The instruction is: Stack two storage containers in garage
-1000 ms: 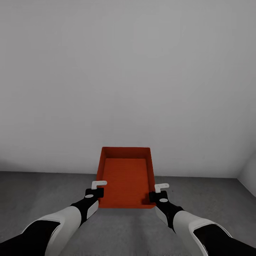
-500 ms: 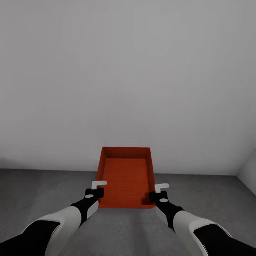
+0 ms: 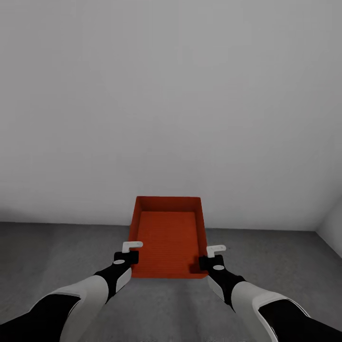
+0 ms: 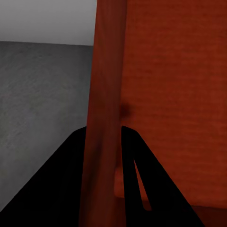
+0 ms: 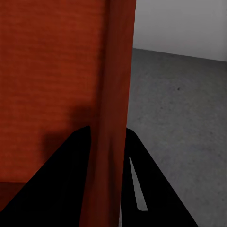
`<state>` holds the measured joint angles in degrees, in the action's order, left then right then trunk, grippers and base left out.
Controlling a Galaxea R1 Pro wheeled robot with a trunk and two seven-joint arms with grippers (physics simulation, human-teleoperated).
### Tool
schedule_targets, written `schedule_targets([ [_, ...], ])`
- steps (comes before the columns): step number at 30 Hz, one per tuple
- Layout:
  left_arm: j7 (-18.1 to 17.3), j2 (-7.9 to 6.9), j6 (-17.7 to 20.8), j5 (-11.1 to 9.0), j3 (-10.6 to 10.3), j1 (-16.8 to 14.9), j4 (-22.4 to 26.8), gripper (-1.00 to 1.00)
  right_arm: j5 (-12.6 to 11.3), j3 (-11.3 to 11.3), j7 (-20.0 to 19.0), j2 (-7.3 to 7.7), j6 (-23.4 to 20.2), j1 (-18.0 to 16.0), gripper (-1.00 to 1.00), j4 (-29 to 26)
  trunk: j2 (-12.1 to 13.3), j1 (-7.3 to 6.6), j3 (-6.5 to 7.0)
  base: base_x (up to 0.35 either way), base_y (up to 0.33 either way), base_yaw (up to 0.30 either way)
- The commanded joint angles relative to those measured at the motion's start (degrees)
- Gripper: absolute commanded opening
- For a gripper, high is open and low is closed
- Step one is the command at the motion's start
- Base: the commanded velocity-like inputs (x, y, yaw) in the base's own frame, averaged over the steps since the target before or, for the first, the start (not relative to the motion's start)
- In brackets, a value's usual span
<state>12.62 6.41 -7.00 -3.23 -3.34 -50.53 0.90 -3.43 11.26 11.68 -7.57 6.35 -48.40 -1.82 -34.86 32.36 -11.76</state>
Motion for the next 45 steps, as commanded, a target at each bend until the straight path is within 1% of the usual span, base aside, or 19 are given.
schedule_targets([
  [1,1.4,0.01,-1.5,0.0,1.5,-0.1,0.8,-1.0,-1.4,0.1,0.6,0.01,0.3,0.0,-1.0,0.3,-0.1,0.01,-0.19,0.0,0.0,0.0],
  [45,1.4,0.09,-1.5,-0.2,1.5,-0.1,0.6,-1.0,-1.4,0.1,0.5,0.03,0.3,0.0,-1.0,0.4,-0.1,0.01,-4.29,0.0,0.0,0.0],
])
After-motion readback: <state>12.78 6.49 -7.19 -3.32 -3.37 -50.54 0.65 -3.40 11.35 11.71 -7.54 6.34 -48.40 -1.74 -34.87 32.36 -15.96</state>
